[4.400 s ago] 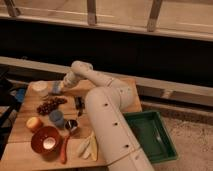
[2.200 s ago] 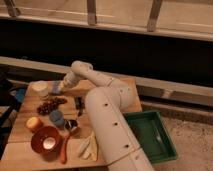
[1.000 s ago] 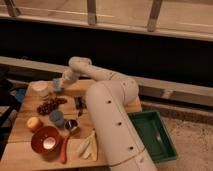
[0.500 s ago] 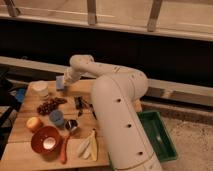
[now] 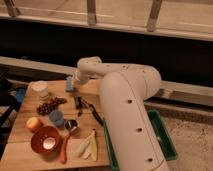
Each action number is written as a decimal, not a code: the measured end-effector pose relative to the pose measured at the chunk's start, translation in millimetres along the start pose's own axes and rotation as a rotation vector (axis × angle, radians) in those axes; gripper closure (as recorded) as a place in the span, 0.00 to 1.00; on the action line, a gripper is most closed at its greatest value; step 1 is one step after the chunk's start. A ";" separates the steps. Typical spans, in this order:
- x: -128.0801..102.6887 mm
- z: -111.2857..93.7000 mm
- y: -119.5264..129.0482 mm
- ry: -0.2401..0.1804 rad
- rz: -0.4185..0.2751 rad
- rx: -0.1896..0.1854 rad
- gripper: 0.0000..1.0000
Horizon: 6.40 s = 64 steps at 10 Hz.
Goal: Wipe table surface with sponge
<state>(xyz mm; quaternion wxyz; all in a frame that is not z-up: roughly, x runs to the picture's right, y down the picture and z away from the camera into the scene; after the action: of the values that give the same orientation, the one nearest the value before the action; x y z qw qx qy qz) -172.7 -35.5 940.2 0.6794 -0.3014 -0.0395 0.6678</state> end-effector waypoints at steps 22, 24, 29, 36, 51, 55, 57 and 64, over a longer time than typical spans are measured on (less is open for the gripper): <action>-34.4 16.7 -27.6 0.036 0.027 0.038 1.00; -48.3 31.2 -20.6 0.039 0.018 0.018 1.00; -2.3 34.0 -28.1 0.109 -0.004 0.050 1.00; 1.3 -30.9 -67.3 0.044 0.085 0.152 1.00; 33.3 -15.3 -87.4 0.096 0.070 0.082 1.00; 9.6 -19.1 -92.5 0.078 0.060 0.075 1.00; -14.0 1.2 -69.9 0.085 0.021 0.062 1.00; -16.2 38.6 -39.1 0.153 -0.008 0.067 1.00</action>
<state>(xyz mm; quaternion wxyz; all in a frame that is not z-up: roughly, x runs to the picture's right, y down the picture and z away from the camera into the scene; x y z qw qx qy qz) -157.4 -33.9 995.4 0.6927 -0.3284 0.0336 0.6412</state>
